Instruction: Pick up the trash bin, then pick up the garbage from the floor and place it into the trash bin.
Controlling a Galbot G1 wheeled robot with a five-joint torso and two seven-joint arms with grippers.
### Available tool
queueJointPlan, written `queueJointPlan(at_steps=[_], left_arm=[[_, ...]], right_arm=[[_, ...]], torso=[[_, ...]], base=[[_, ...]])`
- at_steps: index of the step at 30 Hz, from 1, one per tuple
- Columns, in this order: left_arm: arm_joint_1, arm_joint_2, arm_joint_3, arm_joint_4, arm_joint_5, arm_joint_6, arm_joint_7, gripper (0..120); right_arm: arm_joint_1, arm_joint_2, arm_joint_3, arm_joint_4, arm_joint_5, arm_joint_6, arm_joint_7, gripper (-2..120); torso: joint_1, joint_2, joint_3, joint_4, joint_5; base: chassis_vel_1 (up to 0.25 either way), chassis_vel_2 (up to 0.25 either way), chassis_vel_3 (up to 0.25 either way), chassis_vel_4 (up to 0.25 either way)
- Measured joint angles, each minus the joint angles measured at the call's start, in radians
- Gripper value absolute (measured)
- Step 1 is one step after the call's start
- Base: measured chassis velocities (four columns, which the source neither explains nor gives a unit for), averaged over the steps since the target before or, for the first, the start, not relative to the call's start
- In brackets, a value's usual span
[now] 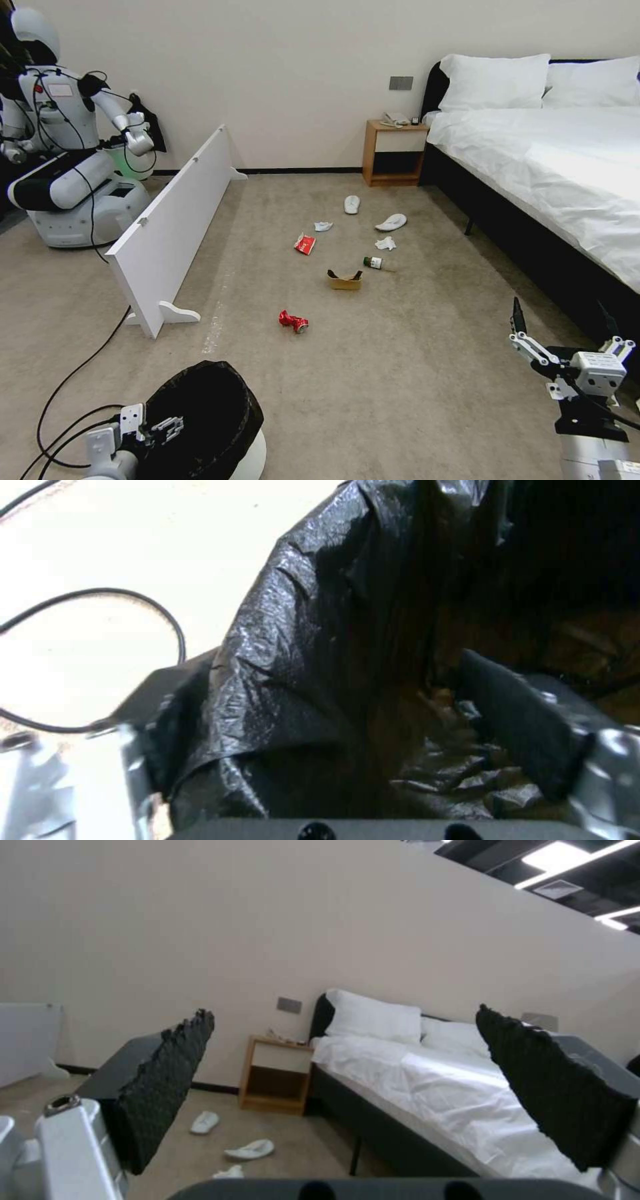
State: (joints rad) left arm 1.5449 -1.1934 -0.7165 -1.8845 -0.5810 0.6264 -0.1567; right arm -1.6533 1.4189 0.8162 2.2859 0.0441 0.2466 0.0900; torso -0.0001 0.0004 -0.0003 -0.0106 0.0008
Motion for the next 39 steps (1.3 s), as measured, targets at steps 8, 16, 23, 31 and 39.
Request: queueJointPlan(at_steps=[8, 16, 23, 31, 39], left_arm=[[0.017, 0.0, -0.007, -0.01, -0.022, 0.019, -0.004, 64], [0.031, -0.003, -0.014, -0.013, -0.064, 0.032, -0.033, 41], [0.036, -0.003, -0.017, -0.015, -0.077, 0.032, -0.035, 28], [0.04, -0.005, -0.017, -0.017, -0.079, 0.032, -0.04, 28], [0.063, -0.014, -0.027, -0.073, -0.093, 0.035, -0.046, 21]], right_arm=[[0.0, -0.001, 0.001, 0.006, 0.005, -0.002, 0.0, 100], [-0.004, -0.001, 0.002, 0.015, 0.007, -0.006, 0.0, 100], [-0.007, 0.0, 0.003, 0.019, 0.007, -0.009, 0.0, 100], [-0.007, -0.001, 0.006, 0.023, 0.01, -0.012, 0.0, 100], [-0.007, -0.001, 0.007, 0.022, 0.011, -0.012, 0.0, 100]], torso=[[0.0, 0.0, 0.0, -0.0003, -0.0002], [0.0, 0.0, 0.0, -0.0002, -0.0004], [0.0, 0.0, 0.0, -0.0004, -0.0008], [0.0, 0.0, 0.0, -0.0003, -0.0008], [0.0, -0.001, 0.001, -0.0006, -0.0031]], base=[[0.0, 0.0, 0.0, 0.0], [0.0, 0.0, 0.0, 0.0], [0.0, 0.0, 0.0, 0.0], [0.0, 0.0, 0.0, 0.0], [0.0, 0.0, 0.0, 0.0]])
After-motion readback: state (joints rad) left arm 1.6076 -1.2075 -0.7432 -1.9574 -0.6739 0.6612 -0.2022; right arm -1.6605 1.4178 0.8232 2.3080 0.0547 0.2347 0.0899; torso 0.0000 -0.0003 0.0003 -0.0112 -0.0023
